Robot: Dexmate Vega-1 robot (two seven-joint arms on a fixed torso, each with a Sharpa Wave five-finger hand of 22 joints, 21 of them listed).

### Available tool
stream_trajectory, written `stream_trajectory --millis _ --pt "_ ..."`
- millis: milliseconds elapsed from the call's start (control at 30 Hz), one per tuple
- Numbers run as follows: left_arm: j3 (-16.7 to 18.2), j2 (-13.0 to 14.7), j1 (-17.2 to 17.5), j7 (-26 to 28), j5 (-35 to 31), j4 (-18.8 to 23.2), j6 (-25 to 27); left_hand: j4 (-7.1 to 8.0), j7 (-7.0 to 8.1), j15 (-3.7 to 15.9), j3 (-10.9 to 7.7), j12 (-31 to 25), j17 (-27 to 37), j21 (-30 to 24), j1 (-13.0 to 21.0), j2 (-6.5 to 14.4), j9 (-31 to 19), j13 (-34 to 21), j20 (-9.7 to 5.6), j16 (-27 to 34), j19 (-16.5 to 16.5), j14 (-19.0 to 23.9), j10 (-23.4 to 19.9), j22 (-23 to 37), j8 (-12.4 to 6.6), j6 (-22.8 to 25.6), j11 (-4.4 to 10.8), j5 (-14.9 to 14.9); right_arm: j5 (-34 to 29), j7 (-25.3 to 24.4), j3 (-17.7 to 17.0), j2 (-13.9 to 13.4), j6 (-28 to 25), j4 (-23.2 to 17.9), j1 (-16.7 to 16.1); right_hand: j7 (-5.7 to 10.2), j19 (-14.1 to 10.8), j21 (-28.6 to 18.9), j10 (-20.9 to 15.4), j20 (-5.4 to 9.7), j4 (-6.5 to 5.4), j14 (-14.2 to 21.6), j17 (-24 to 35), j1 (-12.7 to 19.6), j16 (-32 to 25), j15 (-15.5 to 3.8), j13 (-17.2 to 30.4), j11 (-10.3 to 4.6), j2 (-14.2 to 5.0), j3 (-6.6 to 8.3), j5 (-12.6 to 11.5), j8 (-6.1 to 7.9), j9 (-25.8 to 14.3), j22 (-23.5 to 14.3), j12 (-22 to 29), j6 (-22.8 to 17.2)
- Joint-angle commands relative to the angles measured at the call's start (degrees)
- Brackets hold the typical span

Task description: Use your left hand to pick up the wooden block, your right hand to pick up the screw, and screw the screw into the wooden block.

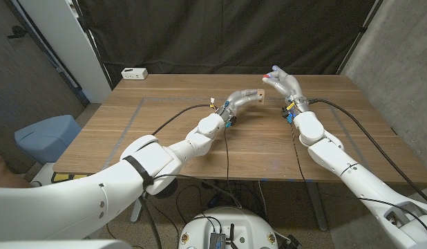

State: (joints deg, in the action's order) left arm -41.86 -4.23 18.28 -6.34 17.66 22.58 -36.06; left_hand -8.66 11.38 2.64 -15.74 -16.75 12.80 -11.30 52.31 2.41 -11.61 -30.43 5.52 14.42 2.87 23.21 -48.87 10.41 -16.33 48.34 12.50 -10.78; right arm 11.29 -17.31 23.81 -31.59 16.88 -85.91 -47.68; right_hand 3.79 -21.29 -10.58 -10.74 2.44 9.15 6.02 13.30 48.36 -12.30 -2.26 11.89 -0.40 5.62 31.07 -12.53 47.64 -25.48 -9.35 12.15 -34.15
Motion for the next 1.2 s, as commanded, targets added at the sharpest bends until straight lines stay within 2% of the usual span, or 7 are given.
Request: stream_trajectory --millis 33,833,1200 --pt "-0.9 0.4 0.4 0.9 -1.2 1.2 -0.9 0.38 -0.58 5.66 -0.09 0.0 0.0 -0.4 0.0 0.5 -0.3 -0.3 0.11 0.0 0.0 0.2 -0.7 0.1 -0.33 2.6 0.02 -0.3 -0.3 -1.1 -0.7 -0.8 -1.4 -1.6 -1.2 -0.2 0.3 0.0 0.0 2.37 0.13 -0.1 0.2 0.3 -0.1 -0.69 0.3 -0.04 -0.62 -0.33 -0.3 -0.16 0.1 -0.1 -0.1 -0.1" --pt "-1.1 1.3 2.6 1.8 -2.0 4.8 -1.7 0.38 -0.53 5.66 -0.02 0.1 0.0 -0.4 0.0 0.6 -0.3 -0.4 0.13 0.0 0.0 0.4 -0.7 0.1 -0.3 2.6 0.02 -0.3 -1.7 -1.8 -1.5 -2.3 -2.2 -5.1 -2.9 -0.09 0.3 -0.1 -0.2 2.28 -0.06 -0.1 0.2 0.0 -0.2 -0.62 0.3 -0.05 -0.88 -0.79 -0.5 -0.08 0.6 -0.1 -0.1 -0.1" --pt "-1.0 2.1 3.3 2.2 -2.4 6.4 -1.3 0.4 -0.54 5.63 0.03 0.2 0.0 -0.4 0.0 0.6 -0.3 -0.4 0.19 0.0 0.0 0.2 -0.7 0.1 -0.25 2.6 0.02 -0.3 -2.4 -2.5 -1.2 -1.8 -3.0 -5.3 -2.8 -0.13 0.3 -0.1 -0.2 2.2 -0.09 -0.1 0.2 -0.1 -0.2 -0.64 0.3 -0.04 -0.98 -1.0 -0.6 0.12 0.6 -0.1 -0.1 -0.1"
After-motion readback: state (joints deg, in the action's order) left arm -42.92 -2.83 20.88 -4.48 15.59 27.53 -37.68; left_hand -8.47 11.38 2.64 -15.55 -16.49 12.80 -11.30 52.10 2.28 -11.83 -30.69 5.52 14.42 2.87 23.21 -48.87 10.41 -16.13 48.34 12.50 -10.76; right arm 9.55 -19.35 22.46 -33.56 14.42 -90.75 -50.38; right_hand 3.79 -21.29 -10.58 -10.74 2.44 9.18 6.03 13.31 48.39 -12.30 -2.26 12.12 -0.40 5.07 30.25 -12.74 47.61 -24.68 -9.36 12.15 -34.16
